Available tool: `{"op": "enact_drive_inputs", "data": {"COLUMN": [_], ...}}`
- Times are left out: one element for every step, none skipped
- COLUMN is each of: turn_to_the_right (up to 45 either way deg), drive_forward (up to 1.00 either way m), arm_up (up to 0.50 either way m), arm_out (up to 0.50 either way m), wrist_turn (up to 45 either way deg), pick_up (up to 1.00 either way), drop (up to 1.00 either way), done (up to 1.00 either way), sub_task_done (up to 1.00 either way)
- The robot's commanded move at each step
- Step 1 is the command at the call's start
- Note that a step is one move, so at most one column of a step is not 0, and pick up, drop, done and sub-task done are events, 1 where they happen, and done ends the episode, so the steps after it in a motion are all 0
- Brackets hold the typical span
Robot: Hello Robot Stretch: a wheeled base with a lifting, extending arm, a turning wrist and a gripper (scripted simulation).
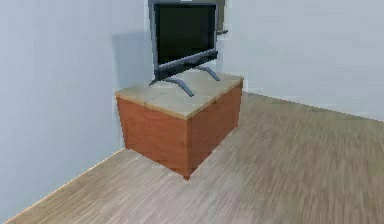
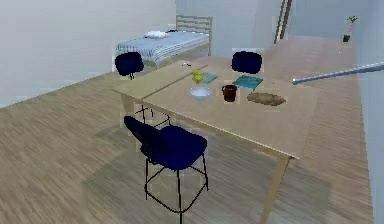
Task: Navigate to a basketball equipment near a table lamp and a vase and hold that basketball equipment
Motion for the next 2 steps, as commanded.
{"op": "enact_drive_inputs", "data": {"turn_to_the_right": [0.0,-45.0], "drive_forward": [0.30,0.00], "arm_up": [0.00,0.00], "arm_out": [0.00,0.00], "wrist_turn": [0.0,0.0], "pick_up": [0.00,0.00], "drop": [0.00,0.00], "done": [0.00,0.00], "sub_task_done": [0.00,0.00]}}
